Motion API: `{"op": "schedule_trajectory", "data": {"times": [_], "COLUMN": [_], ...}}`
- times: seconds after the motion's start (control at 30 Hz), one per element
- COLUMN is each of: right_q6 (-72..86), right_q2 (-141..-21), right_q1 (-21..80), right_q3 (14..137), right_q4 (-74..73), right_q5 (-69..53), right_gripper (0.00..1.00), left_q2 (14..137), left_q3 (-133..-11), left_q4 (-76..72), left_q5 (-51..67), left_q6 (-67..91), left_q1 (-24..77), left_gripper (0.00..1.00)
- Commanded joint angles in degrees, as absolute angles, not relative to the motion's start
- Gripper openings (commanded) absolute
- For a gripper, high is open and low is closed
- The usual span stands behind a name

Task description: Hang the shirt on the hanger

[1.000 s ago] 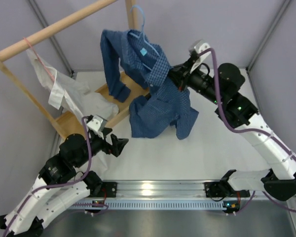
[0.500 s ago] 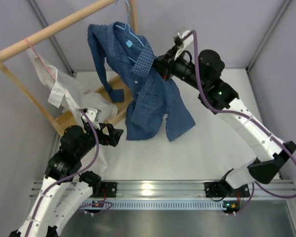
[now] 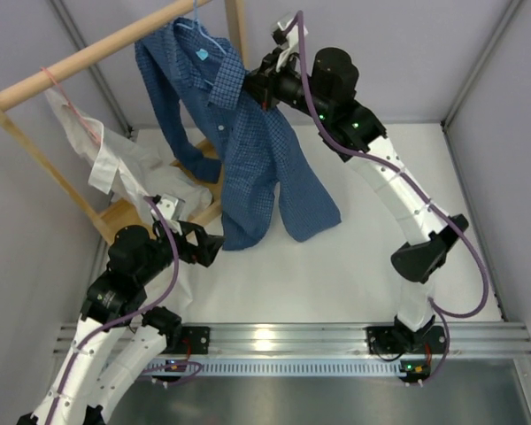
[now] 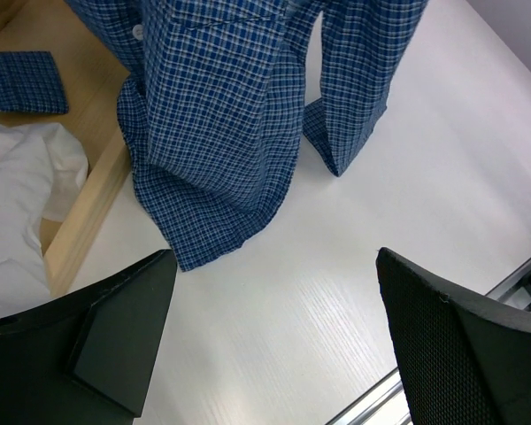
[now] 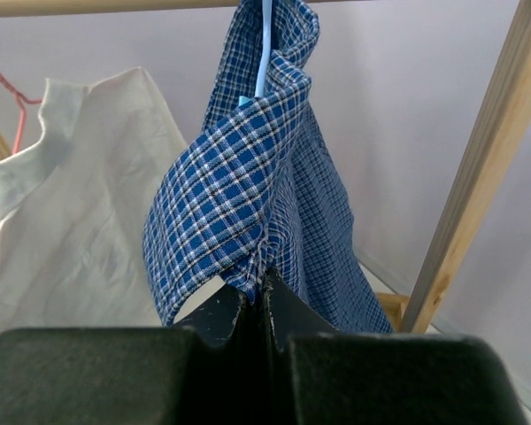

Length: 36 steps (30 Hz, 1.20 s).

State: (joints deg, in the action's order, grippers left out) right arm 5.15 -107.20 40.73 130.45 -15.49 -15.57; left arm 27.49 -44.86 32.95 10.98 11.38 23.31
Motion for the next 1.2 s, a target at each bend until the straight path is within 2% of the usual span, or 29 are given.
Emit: {"op": "schedule_trajectory", "data": {"times": [0.0, 0.23, 0.43, 0.53, 0.6, 0.67, 0.7, 0.8, 0.9, 1.03, 1.1, 1.13, 1.17], "right_q6": [6.1, 6.6, 5.2, 4.5, 4.3, 3.9, 3.6, 3.3, 3.9, 3.3, 4.7, 5.3, 6.1], "right_q2": [-110.9, -120.8, -121.5, -118.6, -116.6, -112.0, -110.1, -101.2, -88.7, -66.2, -58.1, -49.9, -46.2], "right_q1": [39.2, 36.2, 35.6, 35.5, 35.2, 34.7, 34.5, 33.4, 32.1, 32.0, 31.9, 31.9, 32.0], "right_q3": [138.9, 144.8, 143.9, 139.1, 136.9, 132.3, 130.4, 121.7, 107.2, 83.8, 69.6, 61.1, 57.6], "right_q4": [-13.4, -13.6, -15.0, -14.7, -14.7, -14.4, -14.4, -14.5, -14.5, -15.0, -15.7, -16.0, -16.7], "right_q5": [-17.8, -18.0, -18.6, -19.0, -19.2, -19.8, -20.0, -18.2, -11.1, 7.6, 13.9, 18.4, 19.5], "right_gripper": [0.0, 0.0, 0.0, 0.01, 0.52, 0.91, 0.99, 0.99, 0.99, 0.99, 1.0, 1.0, 0.99], "left_q2": [27.0, 25.6, 25.8, 25.9, 27.1, 28.6, 29.2, 30.5, 30.8, 30.8, 30.8, 30.8, 31.0], "left_q3": [-44.6, -44.3, -44.3, -44.2, -44.2, -44.7, -44.9, -44.8, -44.8, -44.2, -44.3, -44.3, -44.2], "left_q4": [28.8, 27.8, 27.7, 27.0, 26.5, 26.5, 26.2, 24.6, 24.3, 25.0, 26.3, 26.4, 26.3], "left_q5": [13.3, 16.7, 18.2, 19.6, 20.8, 21.0, 22.7, 27.6, 27.9, 20.6, 14.7, 13.5, 12.7], "left_q6": [10.6, 11.0, 10.8, 10.9, 11.1, 12.3, 12.3, 12.6, 12.7, 12.2, 12.1, 12.3, 12.6], "left_q1": [22.9, 22.5, 21.6, 20.8, 20.1, 18.3, 17.2, 12.4, 9.9, 9.8, 9.8, 9.8, 9.8], "left_gripper": [0.98, 0.98, 0.98, 0.98, 0.98, 0.98, 0.98, 0.98, 0.98, 0.98, 0.98, 0.98, 0.98]}}
